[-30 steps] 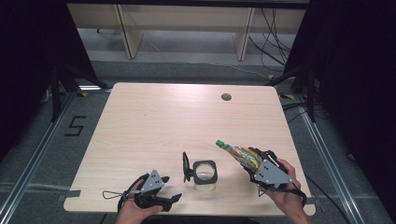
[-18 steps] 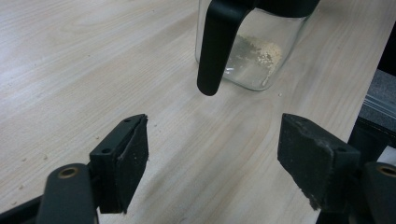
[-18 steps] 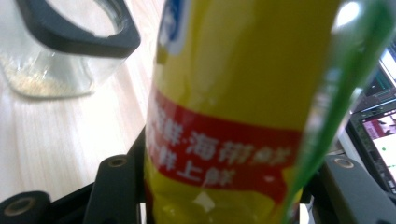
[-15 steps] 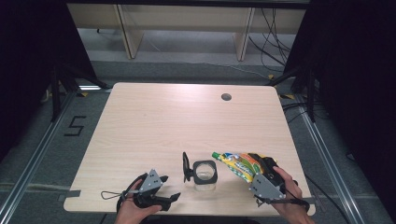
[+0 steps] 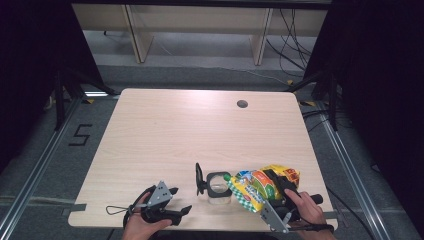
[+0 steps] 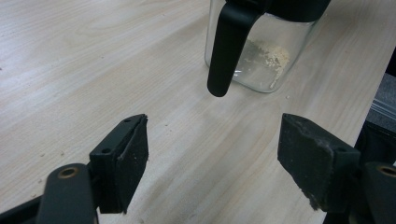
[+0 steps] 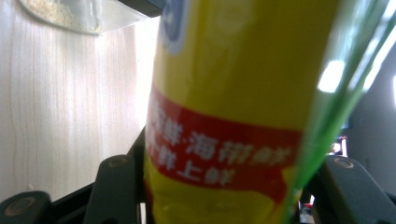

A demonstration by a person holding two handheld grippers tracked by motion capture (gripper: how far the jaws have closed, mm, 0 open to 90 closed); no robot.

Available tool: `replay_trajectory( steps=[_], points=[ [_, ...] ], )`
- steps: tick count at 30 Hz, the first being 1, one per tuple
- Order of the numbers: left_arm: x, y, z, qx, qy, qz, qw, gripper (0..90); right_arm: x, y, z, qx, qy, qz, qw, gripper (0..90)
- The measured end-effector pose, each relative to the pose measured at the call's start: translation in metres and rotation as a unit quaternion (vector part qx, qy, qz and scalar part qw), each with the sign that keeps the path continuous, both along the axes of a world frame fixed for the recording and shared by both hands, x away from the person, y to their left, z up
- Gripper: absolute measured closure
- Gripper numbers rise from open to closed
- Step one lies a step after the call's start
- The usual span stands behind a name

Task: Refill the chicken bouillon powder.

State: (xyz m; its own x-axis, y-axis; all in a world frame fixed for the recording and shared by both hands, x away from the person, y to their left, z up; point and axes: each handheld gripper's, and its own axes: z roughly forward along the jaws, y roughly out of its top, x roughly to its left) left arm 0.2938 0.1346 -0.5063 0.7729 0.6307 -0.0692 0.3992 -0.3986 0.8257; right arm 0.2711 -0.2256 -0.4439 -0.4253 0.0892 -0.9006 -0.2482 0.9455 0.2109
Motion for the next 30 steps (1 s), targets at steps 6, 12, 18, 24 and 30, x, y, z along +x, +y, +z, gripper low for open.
replay_trajectory(
  steps=[6,12,18,24,30],
  points=[
    [-0.001,0.000,0.000,0.003,0.001,0.004,1.0000,24.4,0.001,0.006,0.002,-0.075,-0.028,0.030,0.9964,46.0],
    [-0.001,-0.001,-0.001,-0.007,0.003,0.004,1.0000,24.3,0.002,0.006,0.003,-0.096,-0.043,0.031,0.9940,46.0],
    [-0.002,0.000,-0.001,-0.006,0.006,0.009,0.9999,24.4,0.001,0.007,0.002,-0.112,-0.052,0.027,0.9919,46.0],
    [-0.001,0.000,-0.001,-0.005,0.000,0.004,1.0000,24.3,0.001,0.011,0.005,-0.144,-0.072,0.043,0.9861,46.0],
    [-0.001,0.001,0.000,-0.001,-0.001,0.003,1.0000,24.3,0.000,0.016,0.003,-0.173,-0.084,0.047,0.9803,46.5]
  ],
)
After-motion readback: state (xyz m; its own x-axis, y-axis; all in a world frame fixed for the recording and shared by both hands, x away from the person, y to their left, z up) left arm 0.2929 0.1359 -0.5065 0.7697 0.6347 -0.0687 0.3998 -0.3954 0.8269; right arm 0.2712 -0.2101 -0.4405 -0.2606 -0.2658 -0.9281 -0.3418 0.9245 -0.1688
